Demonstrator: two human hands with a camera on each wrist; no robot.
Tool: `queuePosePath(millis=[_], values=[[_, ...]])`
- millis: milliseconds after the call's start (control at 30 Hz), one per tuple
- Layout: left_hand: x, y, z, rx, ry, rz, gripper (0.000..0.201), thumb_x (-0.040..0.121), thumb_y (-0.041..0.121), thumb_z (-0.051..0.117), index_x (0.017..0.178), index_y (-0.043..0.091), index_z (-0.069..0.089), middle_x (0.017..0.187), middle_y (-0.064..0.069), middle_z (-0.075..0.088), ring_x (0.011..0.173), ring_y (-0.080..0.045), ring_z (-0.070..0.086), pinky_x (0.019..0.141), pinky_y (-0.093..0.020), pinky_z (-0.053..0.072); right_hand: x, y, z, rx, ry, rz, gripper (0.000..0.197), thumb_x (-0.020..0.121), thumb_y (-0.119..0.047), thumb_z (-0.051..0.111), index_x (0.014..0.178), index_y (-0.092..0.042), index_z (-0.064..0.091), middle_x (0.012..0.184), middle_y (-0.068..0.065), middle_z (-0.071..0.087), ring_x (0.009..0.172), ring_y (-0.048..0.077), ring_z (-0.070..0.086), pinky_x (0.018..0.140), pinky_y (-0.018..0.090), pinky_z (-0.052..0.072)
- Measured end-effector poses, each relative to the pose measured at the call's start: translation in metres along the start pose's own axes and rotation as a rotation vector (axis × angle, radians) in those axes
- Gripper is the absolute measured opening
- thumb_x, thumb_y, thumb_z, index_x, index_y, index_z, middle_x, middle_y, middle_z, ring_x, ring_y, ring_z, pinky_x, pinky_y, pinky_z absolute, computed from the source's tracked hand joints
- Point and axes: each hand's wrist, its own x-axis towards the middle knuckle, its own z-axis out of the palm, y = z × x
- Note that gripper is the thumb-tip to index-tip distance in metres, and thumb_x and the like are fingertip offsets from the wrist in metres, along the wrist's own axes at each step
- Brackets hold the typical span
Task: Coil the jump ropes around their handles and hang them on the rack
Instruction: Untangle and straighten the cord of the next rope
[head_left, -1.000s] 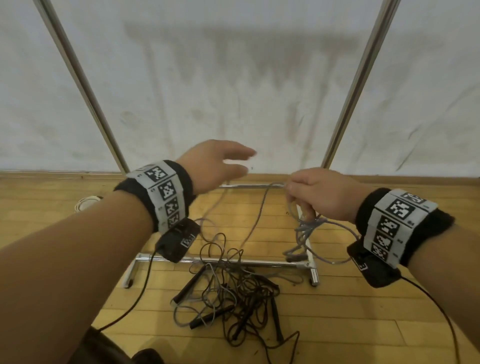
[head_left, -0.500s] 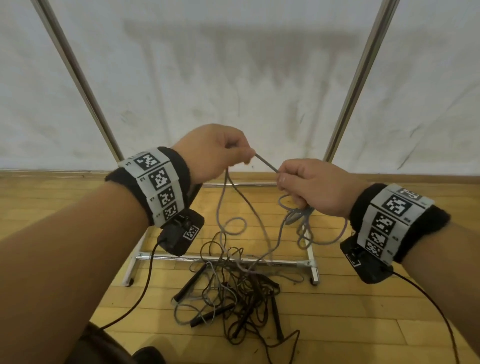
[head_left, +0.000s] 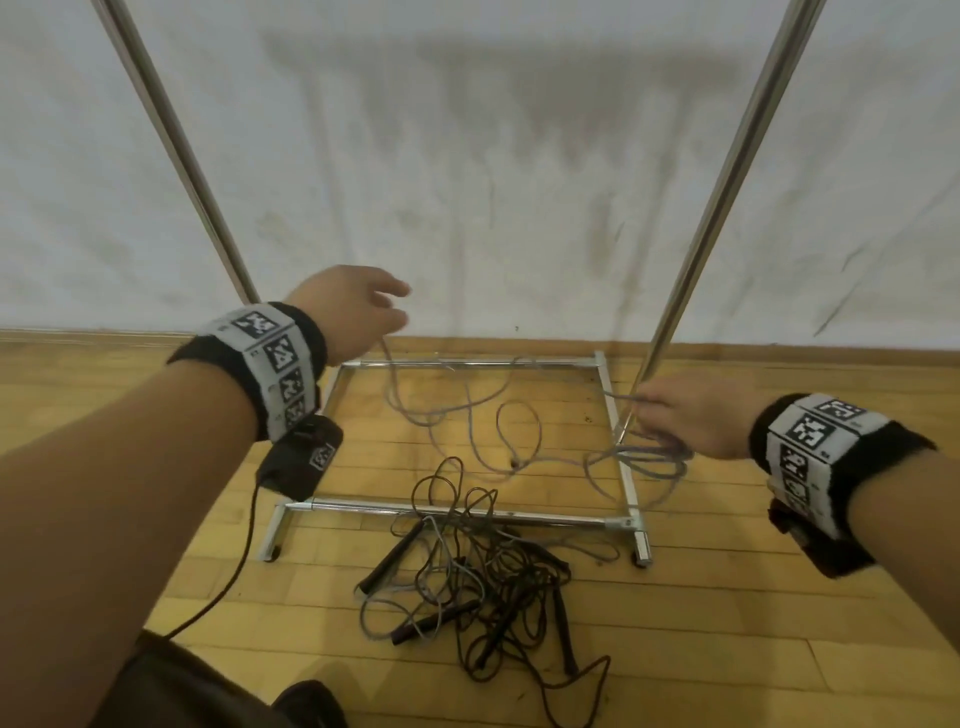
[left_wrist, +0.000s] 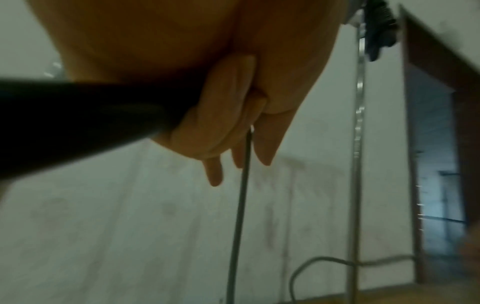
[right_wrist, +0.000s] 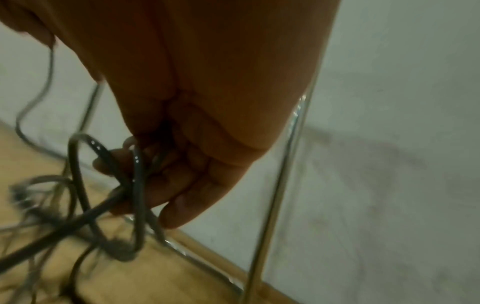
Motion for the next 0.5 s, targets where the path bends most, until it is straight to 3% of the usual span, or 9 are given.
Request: queuePosePath(millis=[100,167,233,300,367,433,500], values=[[-0.013,0.035,0.017,-0.018,-0.144,0.226,0.028,0.098,0.039,0.070,0.124,0.048,0.068,0.112,0.030,0.069,0.103,0.009,0.062,0.081,-0.017,0.041,0.000,-0.030,-0.013,0.034,0.056,-0.095,0.033,0.108,-0.033,0.043,0.079,-0.023,0.056,0.070,-0.002,0.067,0.067,0.012,0.062,0.061,0.025,0.041],[-0.021,0.052,0.027,-0.044,-0.226,0.317,0.024,0.097,0.043,0.071,0.119,0.052,0.068,0.109,0.034,0.071,0.105,0.016,0.059,0.087,-0.015,0.038,-0.002,-0.044,-0.021,0.091,0.078,-0.132,0.030,0.108,-0.035,0.044,0.083,-0.023,0.057,0.069,-0.002,0.066,0.063,0.013,0.066,0.059,0.026,0.046],[-0.024,0.062,0.034,-0.059,-0.286,0.353,0.025,0.094,0.045,0.074,0.118,0.050,0.069,0.106,0.034,0.073,0.100,0.013,0.064,0.086,-0.017,0.042,-0.005,-0.054,-0.029,0.133,0.138,-0.142,0.030,0.107,-0.036,0.045,0.084,-0.024,0.059,0.072,-0.004,0.062,0.061,0.014,0.066,0.056,0.027,0.047],[-0.025,0.065,0.036,0.020,-0.347,0.335,0.033,0.090,0.050,0.077,0.122,0.049,0.068,0.103,0.030,0.074,0.095,0.008,0.066,0.081,-0.021,0.046,-0.008,-0.057,-0.037,0.172,0.231,-0.135,0.030,0.107,-0.039,0.044,0.085,-0.027,0.061,0.075,-0.004,0.062,0.059,0.012,0.068,0.056,0.028,0.046],[-0.024,0.060,0.032,0.202,-0.408,0.276,0.043,0.085,0.061,0.078,0.125,0.048,0.066,0.098,0.025,0.070,0.091,0.004,0.062,0.084,-0.028,0.047,-0.011,-0.055,-0.043,0.242,0.313,-0.125,0.030,0.107,-0.041,0.042,0.089,-0.029,0.063,0.075,-0.001,0.066,0.054,0.009,0.070,0.055,0.029,0.045],[-0.022,0.051,0.025,0.399,-0.473,0.194,0.041,0.080,0.067,0.078,0.113,0.043,0.070,0.090,0.022,0.069,0.088,0.001,0.059,0.085,-0.034,0.047,-0.010,-0.048,-0.046,0.263,0.383,-0.113,0.031,0.107,-0.039,0.042,0.090,-0.027,0.065,0.070,0.001,0.065,0.046,0.007,0.065,0.050,0.026,0.045],[-0.017,0.043,0.017,0.531,-0.498,0.123,0.033,0.080,0.065,0.080,0.094,0.035,0.077,0.077,0.019,0.072,0.081,-0.002,0.062,0.075,-0.031,0.046,-0.007,-0.039,-0.046,0.249,0.444,-0.082,0.031,0.106,-0.037,0.043,0.091,-0.022,0.065,0.063,0.000,0.060,0.039,0.003,0.055,0.044,0.024,0.041]])
